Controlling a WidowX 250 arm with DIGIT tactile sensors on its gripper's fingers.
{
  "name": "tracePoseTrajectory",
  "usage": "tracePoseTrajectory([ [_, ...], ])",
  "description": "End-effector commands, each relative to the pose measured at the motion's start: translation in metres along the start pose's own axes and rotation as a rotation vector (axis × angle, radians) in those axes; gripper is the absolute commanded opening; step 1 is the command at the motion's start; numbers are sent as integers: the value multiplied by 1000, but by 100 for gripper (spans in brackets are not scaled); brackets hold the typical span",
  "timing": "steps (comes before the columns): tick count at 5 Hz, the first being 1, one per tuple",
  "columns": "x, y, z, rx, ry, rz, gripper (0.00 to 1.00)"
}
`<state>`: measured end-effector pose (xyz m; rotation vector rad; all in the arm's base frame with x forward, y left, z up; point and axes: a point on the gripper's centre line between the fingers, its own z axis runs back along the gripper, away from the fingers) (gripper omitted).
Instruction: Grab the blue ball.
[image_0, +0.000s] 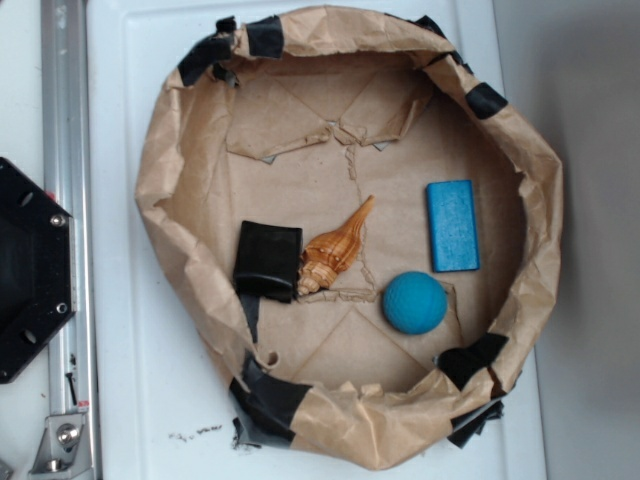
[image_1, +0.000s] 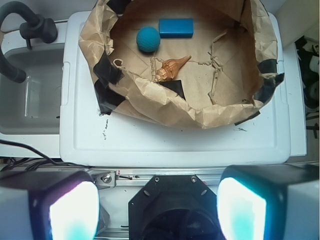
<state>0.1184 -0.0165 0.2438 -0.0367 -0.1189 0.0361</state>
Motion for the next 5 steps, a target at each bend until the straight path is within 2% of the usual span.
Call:
tracePoseTrajectory([
  [1, 0, 0, 0, 0, 0, 0, 100],
  [2, 45, 41, -54, -26, -131, -52, 100],
  [3, 96, 43, -107, -121, -239, -145, 100],
  [4, 140, 51, -123, -176, -299, -190, 100],
  [5, 159, 35, -140, -189, -299, -283, 100],
])
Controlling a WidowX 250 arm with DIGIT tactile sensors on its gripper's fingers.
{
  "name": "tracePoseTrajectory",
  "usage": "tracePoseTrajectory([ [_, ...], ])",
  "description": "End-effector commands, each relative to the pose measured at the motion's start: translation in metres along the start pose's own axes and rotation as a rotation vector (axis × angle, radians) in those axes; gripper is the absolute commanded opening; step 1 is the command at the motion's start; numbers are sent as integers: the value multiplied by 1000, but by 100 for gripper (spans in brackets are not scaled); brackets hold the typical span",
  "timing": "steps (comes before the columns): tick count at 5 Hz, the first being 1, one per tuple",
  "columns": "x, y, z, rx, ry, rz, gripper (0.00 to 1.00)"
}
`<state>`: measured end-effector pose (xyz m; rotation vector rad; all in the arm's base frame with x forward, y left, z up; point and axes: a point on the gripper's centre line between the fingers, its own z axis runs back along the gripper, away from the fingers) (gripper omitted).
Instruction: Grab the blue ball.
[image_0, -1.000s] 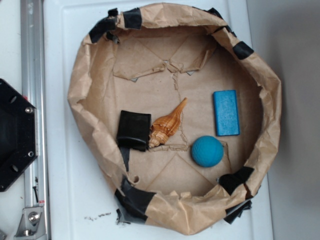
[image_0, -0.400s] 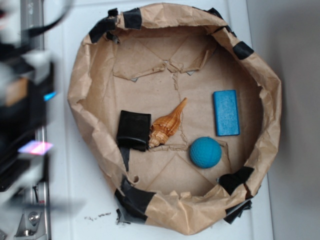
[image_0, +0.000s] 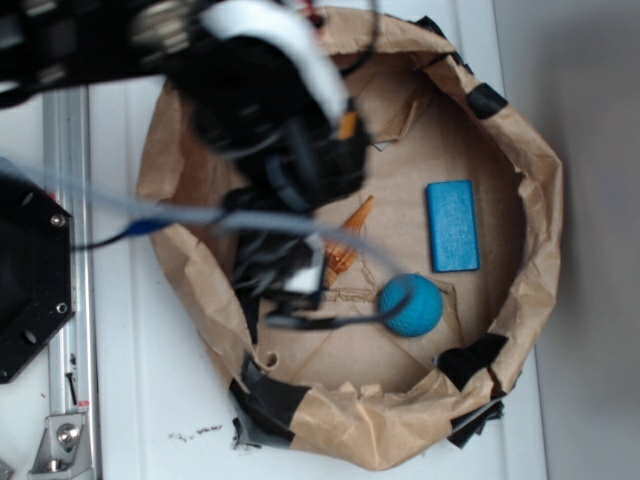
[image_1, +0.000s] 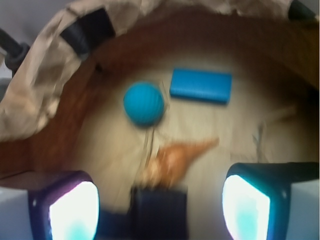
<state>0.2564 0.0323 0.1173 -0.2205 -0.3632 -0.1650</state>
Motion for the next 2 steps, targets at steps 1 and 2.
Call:
tracePoseTrajectory([
  [1, 30, -36, -38, -32, -13, -211, 100],
  [2, 24, -64, -60, -108, 13, -277, 100],
])
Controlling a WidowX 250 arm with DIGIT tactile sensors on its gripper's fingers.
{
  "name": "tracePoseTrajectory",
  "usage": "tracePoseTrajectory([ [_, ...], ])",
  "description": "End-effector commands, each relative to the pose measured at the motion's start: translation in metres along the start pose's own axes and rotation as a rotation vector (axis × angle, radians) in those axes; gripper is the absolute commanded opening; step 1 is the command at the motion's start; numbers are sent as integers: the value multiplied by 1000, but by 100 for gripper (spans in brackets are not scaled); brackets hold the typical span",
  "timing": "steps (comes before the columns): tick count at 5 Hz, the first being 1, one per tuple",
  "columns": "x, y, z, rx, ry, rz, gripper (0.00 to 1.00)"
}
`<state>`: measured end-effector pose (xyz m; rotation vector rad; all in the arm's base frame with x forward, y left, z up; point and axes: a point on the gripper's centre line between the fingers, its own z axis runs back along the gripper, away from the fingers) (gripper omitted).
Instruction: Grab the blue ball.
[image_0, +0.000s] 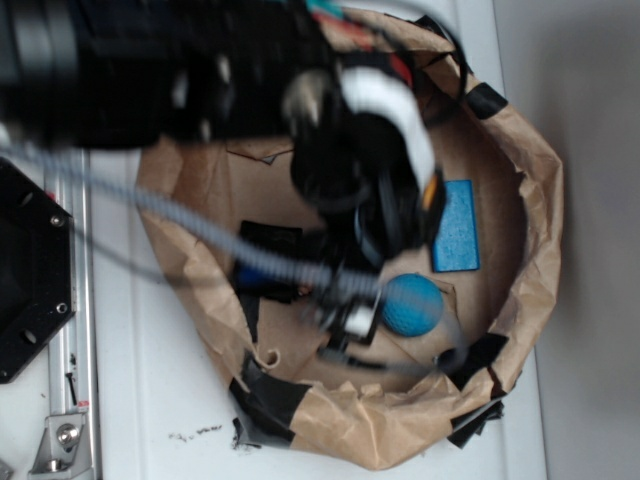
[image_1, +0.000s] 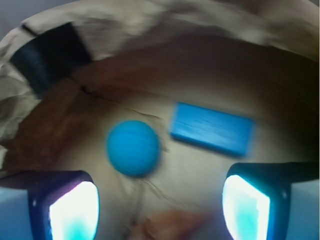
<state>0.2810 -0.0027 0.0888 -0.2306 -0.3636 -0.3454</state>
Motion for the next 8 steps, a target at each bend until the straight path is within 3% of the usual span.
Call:
tracePoseTrajectory([
  [1, 26, -42, -44, -16, -25, -143, 100],
  [2, 26, -32, -69, 46, 14, -157, 19],
  [3, 22, -23, -76, 88, 35, -131, 0],
  [4, 19, -14, -66, 149, 44, -88, 0],
  [5, 12, -8, -32, 161, 25, -9, 0],
  [6, -3, -4, 31, 263, 99, 60, 0],
  [7, -3, 0, 83, 318, 168, 220, 0],
  [8, -6, 0, 86, 279, 201, 443, 0],
])
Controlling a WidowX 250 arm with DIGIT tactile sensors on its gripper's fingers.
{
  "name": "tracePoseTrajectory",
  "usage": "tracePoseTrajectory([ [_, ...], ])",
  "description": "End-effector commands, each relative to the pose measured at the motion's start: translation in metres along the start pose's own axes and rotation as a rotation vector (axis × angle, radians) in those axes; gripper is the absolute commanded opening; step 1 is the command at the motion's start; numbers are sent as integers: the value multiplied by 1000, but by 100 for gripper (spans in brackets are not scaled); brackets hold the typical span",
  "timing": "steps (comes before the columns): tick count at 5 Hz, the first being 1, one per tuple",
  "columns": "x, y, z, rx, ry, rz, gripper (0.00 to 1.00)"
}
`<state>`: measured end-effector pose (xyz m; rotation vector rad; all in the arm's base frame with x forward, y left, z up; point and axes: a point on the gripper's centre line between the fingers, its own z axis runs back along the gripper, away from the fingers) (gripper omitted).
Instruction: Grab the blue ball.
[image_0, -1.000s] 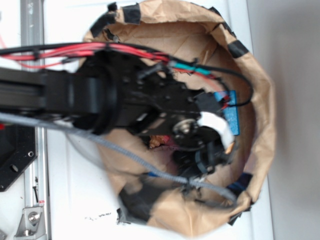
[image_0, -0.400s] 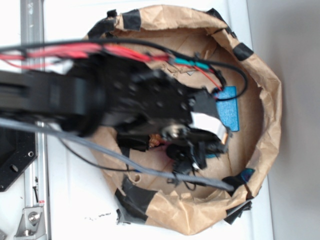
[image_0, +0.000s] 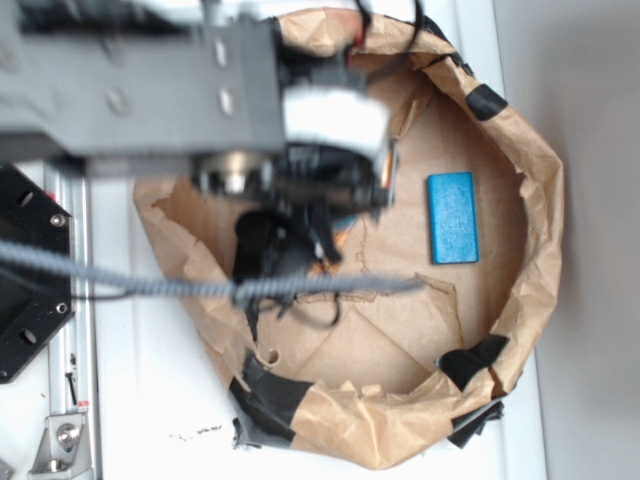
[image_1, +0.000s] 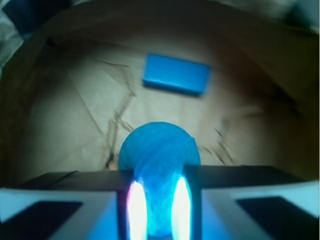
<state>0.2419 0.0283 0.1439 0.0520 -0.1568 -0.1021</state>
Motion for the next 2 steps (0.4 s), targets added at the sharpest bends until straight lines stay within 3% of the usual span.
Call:
tracePoseTrajectory([
  [1, 12, -3, 19, -48, 56, 327, 0],
  [2, 17, -4, 11, -38, 100, 370, 0],
])
